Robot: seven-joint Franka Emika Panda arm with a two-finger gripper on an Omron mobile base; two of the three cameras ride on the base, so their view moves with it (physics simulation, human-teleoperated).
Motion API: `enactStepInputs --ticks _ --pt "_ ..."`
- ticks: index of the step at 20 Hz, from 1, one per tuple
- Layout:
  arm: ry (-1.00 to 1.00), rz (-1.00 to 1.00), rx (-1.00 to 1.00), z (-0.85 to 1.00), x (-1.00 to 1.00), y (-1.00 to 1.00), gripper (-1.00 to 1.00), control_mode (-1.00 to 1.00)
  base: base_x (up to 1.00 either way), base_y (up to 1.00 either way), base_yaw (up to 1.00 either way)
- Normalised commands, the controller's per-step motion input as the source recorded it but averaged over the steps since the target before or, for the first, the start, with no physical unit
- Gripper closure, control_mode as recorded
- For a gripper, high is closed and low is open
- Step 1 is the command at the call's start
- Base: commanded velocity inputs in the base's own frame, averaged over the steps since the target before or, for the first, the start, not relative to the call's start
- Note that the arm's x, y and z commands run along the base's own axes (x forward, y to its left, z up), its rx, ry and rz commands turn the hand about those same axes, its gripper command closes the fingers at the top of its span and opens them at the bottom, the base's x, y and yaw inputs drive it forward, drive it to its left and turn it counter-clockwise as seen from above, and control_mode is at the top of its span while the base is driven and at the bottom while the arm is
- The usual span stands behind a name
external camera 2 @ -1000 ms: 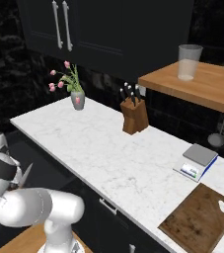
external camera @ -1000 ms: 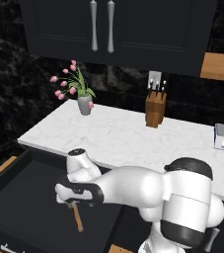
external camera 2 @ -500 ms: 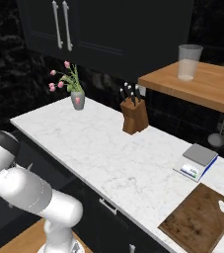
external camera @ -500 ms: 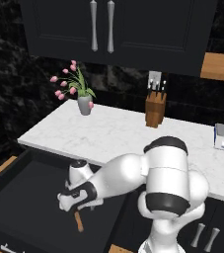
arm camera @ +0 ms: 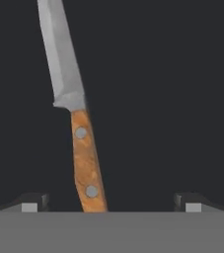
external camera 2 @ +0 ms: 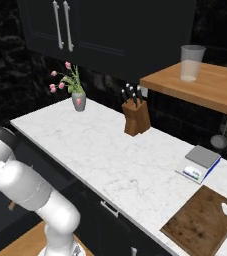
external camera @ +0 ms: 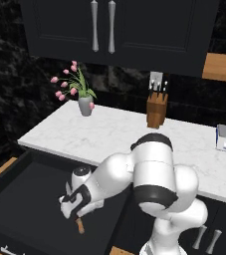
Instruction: Pick up the knife from the drawer and place it on the cutting board. Then place the meat from the plate to the cutting board.
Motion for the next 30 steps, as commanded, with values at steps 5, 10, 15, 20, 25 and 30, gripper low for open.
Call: enactStepInputs --ticks 5,10,15,20,25,30 --pt "0.00 0.00 0.00 -0.11 0.08 0.26 -1.00 -1.00 0.00 0.00 0.00" --pt "0.00 0.00 0.00 -0.17 0.24 0.00 -1.00 -1.00 0.00 0.00 0.00" --pt "0.00 0.00 0.00 -0.19 0.21 0.03 -1.00 -1.00 0.00 0.00 0.00" --pt "0.00 0.02 0.00 -0.19 0.00 0.27 -1.00 -1.00 0.00 0.00 0.00" --pt "0.00 0.05 -0.01 -0.24 0.00 0.30 -1.00 -1.00 0.00 0.00 0.00" --pt "0.00 0.04 -0.04 -0.39 0.00 0.25 1.00 -1.00 0.00 0.00 0.00"
